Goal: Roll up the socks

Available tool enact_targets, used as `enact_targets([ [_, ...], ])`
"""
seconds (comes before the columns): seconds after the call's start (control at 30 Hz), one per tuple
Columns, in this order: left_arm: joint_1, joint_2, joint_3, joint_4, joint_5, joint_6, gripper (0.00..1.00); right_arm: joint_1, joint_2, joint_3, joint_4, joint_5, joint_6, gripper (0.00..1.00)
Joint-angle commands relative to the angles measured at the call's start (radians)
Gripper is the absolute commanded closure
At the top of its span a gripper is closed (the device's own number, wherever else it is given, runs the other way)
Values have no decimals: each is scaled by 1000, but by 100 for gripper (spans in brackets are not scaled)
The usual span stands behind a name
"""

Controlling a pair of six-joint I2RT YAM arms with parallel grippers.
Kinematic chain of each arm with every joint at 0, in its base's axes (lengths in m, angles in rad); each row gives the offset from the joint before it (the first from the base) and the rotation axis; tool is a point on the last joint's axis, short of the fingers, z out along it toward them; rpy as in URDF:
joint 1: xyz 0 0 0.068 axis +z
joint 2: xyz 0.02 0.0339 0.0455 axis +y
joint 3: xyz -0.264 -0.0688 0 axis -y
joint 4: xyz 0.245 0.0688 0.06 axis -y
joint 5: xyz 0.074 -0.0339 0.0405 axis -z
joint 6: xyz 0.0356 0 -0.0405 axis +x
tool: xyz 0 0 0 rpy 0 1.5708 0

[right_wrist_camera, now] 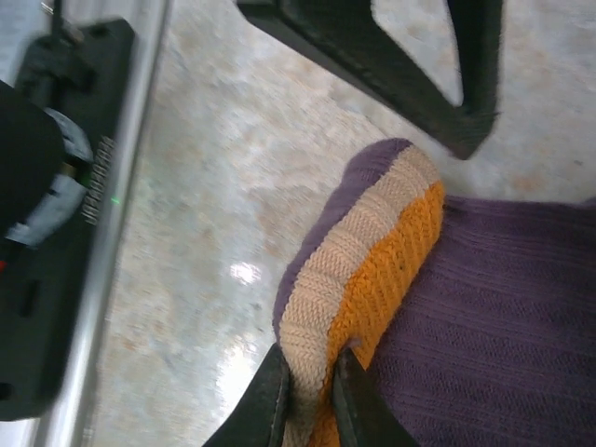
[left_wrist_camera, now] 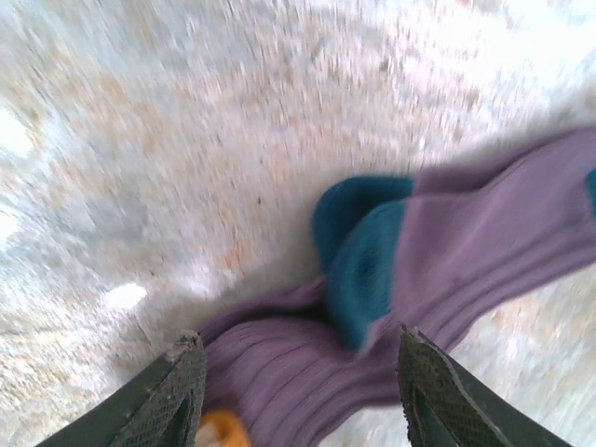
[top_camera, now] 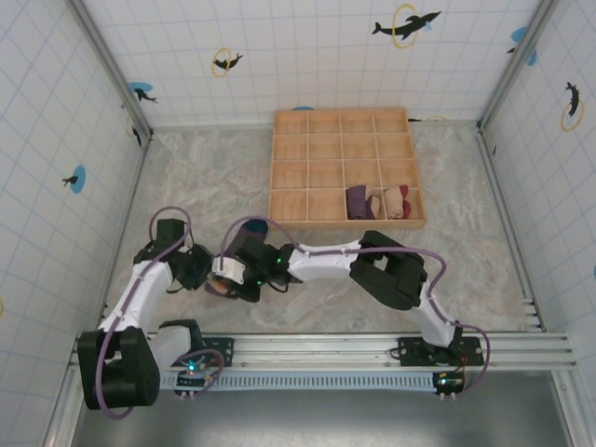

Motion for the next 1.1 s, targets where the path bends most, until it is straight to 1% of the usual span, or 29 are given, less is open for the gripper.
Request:
enact_targets([
  [0.0, -14, -50, -5, -102, 45, 9, 45, -111, 92, 25, -157, -47, 213, 100],
  [0.13, -12, -37, -8, -130, 11, 43, 48, -129, 114, 24, -171, -52, 247, 100],
  [0.27, -12, -37, -19, -123, 9, 47, 49, -115, 122, 12, -183, 13, 257, 100],
  [0.3, -11, -32, -22, -119, 10, 47, 49, -113, 122, 10, -182, 48, 260, 100],
  [0.37, -12, -21, -23, -116, -7, 54, 50, -112, 122, 13, -187, 74, 269, 100],
  [0.53, -10, -7, -19, -111, -27, 66, 51, -123, 122, 26, -204, 50, 279, 100],
  [0.7, -10, -12, -19, -67, 44, 53, 51, -123, 122, 63, -241, 46, 276, 100],
  [0.8, -10, -27, 0, -75, 51, 48, 50, -111, 114, 90, -265, 66, 264, 100],
  [0.87, -10, -29, 21, -86, 76, 54, 49, -99, 105, 113, -285, 84, 246, 100],
  [1.03, -10, -31, 51, -117, 137, 67, 51, -86, 122, 217, -360, 65, 211, 100],
  [1.07, -10, -29, 41, -124, 145, 69, 51, -84, 151, 240, -375, 57, 206, 100],
])
